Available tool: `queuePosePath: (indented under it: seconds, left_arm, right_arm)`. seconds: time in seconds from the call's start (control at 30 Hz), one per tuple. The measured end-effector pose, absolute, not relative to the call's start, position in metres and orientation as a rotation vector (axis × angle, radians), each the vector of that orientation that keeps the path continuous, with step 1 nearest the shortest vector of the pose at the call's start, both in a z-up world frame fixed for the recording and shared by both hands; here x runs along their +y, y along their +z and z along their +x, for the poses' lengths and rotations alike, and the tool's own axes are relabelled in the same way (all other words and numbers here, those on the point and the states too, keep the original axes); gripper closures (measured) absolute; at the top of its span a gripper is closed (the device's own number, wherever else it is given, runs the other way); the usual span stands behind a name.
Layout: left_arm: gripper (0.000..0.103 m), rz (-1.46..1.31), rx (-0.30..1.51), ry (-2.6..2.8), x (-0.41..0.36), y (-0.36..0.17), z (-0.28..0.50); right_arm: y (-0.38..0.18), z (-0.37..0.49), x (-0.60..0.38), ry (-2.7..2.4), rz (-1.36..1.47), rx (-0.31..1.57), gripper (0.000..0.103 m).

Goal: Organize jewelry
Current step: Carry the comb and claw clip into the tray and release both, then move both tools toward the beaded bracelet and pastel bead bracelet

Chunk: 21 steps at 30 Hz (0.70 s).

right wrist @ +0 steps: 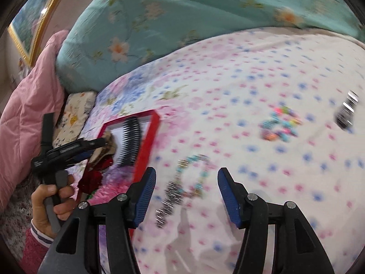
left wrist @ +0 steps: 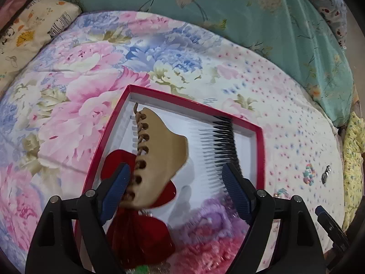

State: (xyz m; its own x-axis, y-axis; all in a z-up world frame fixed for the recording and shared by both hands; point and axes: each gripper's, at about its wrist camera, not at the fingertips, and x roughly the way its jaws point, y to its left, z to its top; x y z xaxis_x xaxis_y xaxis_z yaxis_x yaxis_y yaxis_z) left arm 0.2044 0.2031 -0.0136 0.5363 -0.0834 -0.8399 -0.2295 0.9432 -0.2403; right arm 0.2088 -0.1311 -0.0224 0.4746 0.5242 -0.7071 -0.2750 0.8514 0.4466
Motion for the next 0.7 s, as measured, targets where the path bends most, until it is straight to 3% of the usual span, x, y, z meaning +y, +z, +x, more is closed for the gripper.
queuePosePath:
  seconds: [0.7]
  left_arm:
    - [0.02, -0.312, 0.93, -0.12, 0.101, 0.04, 0.147]
  right_arm:
    - [-0.03, 0.187, -0.25, 0.287, 0.39, 0.967, 0.043]
